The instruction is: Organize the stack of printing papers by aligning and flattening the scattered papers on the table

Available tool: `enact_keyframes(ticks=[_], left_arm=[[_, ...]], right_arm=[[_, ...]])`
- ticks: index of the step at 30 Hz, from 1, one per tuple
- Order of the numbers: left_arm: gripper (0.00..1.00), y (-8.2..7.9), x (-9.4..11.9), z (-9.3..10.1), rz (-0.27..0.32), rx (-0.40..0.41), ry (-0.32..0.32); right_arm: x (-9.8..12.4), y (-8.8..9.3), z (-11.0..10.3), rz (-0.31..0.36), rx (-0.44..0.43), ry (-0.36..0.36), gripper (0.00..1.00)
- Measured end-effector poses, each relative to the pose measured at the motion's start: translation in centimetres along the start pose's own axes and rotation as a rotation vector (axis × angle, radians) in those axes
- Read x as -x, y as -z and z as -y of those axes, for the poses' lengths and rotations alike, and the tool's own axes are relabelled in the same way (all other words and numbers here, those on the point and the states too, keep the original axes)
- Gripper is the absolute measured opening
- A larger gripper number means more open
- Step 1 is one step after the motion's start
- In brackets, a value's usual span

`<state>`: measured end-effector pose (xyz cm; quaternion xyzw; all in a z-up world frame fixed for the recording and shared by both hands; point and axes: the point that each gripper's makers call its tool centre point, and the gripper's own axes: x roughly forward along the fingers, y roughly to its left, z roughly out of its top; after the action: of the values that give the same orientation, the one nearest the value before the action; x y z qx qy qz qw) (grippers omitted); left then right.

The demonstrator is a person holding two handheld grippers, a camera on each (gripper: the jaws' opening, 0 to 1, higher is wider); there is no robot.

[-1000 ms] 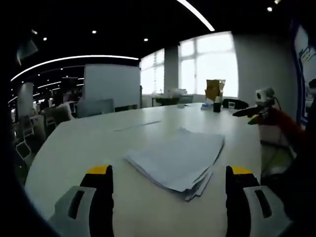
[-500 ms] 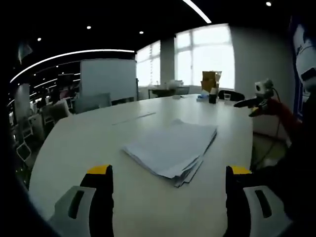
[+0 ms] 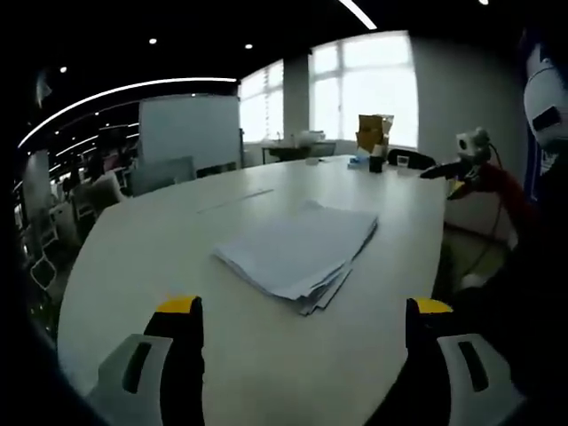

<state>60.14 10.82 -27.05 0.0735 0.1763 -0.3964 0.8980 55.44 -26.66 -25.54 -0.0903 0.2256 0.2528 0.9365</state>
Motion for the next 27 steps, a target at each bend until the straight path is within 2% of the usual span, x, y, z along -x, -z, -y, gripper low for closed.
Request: enact_keyframes(ticks=[11,27], left_arm=[[0.97,0.5,0.2,0.9,-0.021,-0.034,0.004],[0.97,0.6,0.7,1.2,-0.009,-0.036,0.001]], right_arm=[[0.3,0.2,0.0,0.004,0.005,0.01,0.9],[1.0,0.2,-0.1,0.019,0.005,0.029,0.9]])
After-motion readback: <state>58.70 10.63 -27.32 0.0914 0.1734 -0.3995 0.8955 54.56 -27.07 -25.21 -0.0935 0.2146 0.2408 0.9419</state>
